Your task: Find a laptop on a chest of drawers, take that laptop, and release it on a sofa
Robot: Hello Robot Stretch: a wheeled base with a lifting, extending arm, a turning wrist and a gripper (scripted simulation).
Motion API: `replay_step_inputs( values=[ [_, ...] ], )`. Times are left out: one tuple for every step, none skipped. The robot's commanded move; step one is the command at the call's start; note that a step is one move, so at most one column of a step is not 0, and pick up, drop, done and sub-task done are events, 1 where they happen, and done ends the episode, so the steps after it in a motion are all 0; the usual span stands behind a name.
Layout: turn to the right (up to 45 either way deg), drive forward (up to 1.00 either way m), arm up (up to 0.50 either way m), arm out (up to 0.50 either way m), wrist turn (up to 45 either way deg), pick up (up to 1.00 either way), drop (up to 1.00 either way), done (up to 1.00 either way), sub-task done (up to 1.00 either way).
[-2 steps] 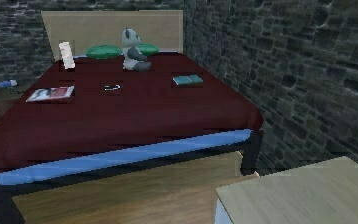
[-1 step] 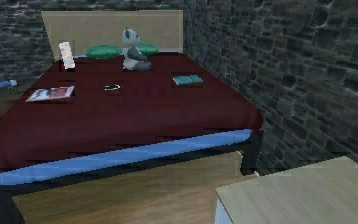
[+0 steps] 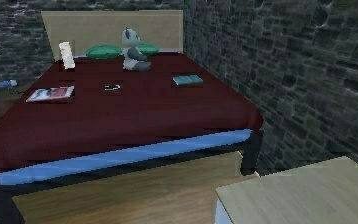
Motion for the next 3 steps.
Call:
replay_step_inputs(
  values=[
    [0.0, 0.00, 0.00, 0.00, -27.0, 0.00, 0.00, 0.00, 0.00],
    [0.0, 0.00, 0.00, -0.36, 0.0, 0.00, 0.00, 0.00, 0.00],
    [-45.0, 0.00, 0.00, 0.00, 0.0, 0.00, 0.00, 0.00, 0.00]
  ],
)
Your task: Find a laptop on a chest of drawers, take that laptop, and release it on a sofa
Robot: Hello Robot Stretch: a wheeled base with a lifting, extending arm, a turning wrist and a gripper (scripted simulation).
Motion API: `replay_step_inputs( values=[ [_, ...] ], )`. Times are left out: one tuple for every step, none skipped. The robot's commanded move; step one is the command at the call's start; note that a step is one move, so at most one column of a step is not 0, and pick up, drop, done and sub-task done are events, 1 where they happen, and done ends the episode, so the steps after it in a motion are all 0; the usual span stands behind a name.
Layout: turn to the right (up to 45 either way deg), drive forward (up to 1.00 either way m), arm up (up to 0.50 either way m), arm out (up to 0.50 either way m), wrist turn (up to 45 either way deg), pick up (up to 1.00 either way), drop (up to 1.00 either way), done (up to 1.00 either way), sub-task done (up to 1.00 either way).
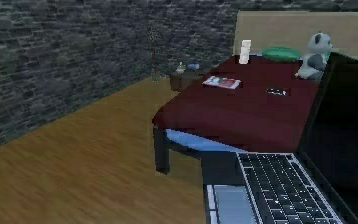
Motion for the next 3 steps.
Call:
replay_step_inputs(
  values=[
    [-45.0, 0.00, 0.00, 0.00, 0.0, 0.00, 0.00, 0.00, 0.00],
    [-45.0, 0.00, 0.00, 0.00, 0.0, 0.00, 0.00, 0.00, 0.00],
    [-6.0, 0.00, 0.00, 0.00, 0.0, 0.00, 0.00, 0.00, 0.00]
  ],
)
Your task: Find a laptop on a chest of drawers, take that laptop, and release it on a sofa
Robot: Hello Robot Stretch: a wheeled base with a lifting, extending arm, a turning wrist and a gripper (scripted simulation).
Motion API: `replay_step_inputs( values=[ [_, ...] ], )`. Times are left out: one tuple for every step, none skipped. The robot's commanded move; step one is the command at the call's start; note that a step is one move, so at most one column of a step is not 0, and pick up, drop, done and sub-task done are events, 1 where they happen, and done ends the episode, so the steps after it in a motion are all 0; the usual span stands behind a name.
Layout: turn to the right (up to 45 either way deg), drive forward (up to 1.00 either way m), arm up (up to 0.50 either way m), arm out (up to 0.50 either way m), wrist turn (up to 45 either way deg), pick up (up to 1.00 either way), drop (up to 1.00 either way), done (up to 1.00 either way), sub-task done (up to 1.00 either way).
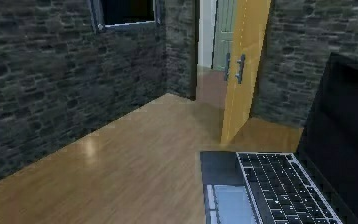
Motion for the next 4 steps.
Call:
replay_step_inputs(
  values=[
    [0.0, 1.00, 0.00, 0.00, 0.0, 0.00, 0.00, 0.00, 0.00],
    [0.0, 1.00, 0.00, 0.00, 0.0, 0.00, 0.00, 0.00, 0.00],
    [-42.0, 0.00, 0.00, 0.00, 0.0, 0.00, 0.00, 0.00, 0.00],
    [0.0, 0.05, 0.00, 0.00, 0.0, 0.00, 0.00, 0.00, 0.00]
  ],
)
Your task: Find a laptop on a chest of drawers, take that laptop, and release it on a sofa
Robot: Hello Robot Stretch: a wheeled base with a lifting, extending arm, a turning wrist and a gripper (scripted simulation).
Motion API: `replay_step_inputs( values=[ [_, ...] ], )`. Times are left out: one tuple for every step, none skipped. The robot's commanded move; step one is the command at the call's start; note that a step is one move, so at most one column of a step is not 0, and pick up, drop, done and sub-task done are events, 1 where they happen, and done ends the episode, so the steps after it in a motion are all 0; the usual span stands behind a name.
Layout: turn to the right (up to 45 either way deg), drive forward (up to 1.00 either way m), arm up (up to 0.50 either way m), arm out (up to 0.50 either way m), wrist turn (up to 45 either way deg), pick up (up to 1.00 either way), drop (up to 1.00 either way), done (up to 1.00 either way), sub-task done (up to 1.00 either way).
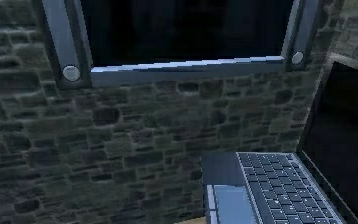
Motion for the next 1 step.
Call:
replay_step_inputs(
  values=[
    [45.0, 0.00, 0.00, 0.00, 0.0, 0.00, 0.00, 0.00, 0.00]
  ],
)
